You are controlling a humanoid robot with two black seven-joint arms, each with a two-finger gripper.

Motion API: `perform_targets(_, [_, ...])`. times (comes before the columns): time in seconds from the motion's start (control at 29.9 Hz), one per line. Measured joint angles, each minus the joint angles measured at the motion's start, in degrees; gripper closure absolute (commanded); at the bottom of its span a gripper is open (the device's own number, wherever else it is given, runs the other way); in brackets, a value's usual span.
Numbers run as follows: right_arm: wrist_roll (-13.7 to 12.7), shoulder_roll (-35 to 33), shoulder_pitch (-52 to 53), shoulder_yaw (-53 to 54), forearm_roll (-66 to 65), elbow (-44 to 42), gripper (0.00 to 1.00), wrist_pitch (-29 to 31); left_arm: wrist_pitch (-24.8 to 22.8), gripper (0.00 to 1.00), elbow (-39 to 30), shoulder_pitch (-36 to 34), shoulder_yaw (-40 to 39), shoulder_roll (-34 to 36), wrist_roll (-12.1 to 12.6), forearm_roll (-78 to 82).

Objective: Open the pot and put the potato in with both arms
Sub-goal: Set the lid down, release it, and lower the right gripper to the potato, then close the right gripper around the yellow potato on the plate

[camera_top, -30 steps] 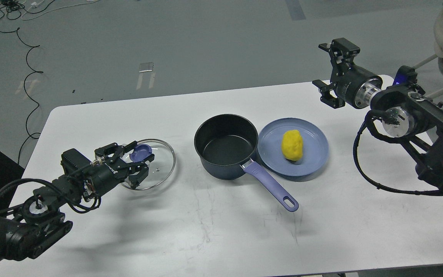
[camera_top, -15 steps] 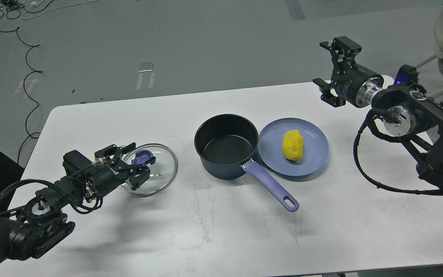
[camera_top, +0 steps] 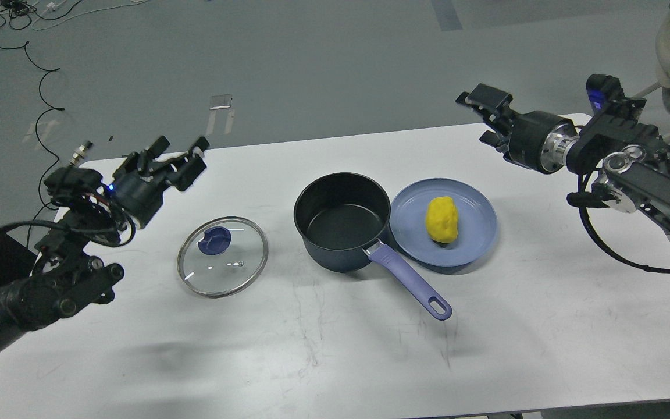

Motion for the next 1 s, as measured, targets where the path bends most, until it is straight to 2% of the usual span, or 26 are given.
perform_targets(0.17, [0.61,-0.79,1.42,-6.4,-11.15,1.38,0.02,0.14,-6.62,0.02,0.02,-5.85,-0.31,-0.13,1.74,-21.4])
perform_targets(0.3, [0.53,0.18,1.38,-9.9,-12.21,2.0,0.03,0.16,-10.52,0.02,0.14,-6.71,-1.19,0.22,7.39,-29.49])
perform_targets(0.4, [0.17,1.48,1.18,-11.65,-12.35,2.0,0.03,0.16,-11.94,0.02,0.11,-6.72,-3.12,0.32,9.43,-32.42])
perform_targets(0.73, [-0.14,5.95,0.42,-15.16,-12.63,-2.96,0.06,0.16,-13.61,0.02,0.78,-6.1,-4.15,0.02,9.6,-32.71])
perform_targets(1.0, [-0.22,7.84,1.32,-17.91,-12.76,-4.65,0.16,0.16,-13.39,0.02,0.97,-5.46,-3.79,-0.49,9.23,-32.49])
